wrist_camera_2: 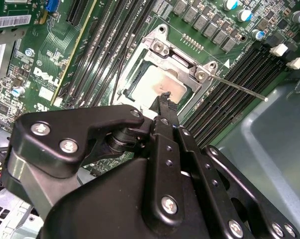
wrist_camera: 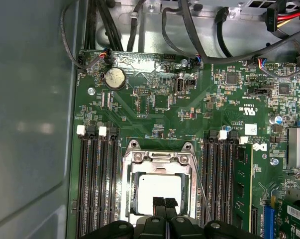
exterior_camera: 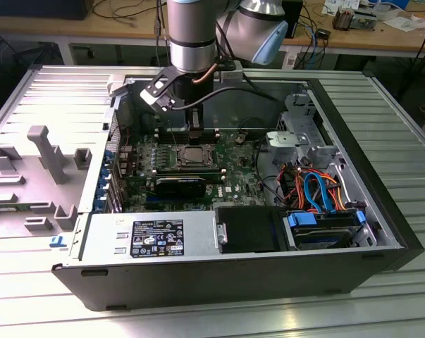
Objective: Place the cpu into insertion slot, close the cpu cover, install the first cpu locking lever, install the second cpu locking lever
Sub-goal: 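Install the first cpu locking lever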
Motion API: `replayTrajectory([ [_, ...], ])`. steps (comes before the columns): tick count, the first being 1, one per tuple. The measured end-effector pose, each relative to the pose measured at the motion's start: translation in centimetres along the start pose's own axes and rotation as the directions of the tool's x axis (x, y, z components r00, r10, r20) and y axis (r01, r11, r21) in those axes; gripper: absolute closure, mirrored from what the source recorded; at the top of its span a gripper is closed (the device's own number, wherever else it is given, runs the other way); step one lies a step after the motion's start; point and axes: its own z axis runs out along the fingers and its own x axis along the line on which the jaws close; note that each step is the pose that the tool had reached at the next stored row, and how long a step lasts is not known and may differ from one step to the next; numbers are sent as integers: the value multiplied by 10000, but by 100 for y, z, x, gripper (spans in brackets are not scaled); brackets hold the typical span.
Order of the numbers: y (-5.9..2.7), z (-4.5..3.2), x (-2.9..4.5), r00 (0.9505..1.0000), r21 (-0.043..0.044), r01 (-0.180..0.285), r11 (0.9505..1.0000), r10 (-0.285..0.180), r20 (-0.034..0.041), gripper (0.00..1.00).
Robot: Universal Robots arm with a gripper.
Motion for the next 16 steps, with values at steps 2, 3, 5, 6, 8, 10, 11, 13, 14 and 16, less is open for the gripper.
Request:
replayTrajectory([
  [2, 0, -9, -1, 10000, 2, 1, 10000, -1, 3, 89],
  [3, 1, -29, -3, 10000, 2, 1, 10000, -1, 3, 89],
  [5, 2, -77, -5, 10000, 1, 1, 10000, -1, 1, 89],
  [6, 3, -105, -7, 10000, 1, 1, 10000, -1, 0, 89],
  [8, 6, -207, -13, 10000, 1, 1, 10000, -1, 1, 89],
  [10, 6, -207, -13, 9996, -17, 278, 9996, -278, -7, 89],
  [11, 5, -206, -13, 9983, -36, 580, 9983, -580, -13, 89],
  [13, 5, -205, -13, 9944, -67, 1057, 9944, -1057, -22, 89],
  [14, 5, -204, -13, 9923, -80, 1240, 9922, -1240, -27, 89],
  [16, 5, -201, -13, 9821, -123, 1884, 9820, -1885, -36, 89],
])
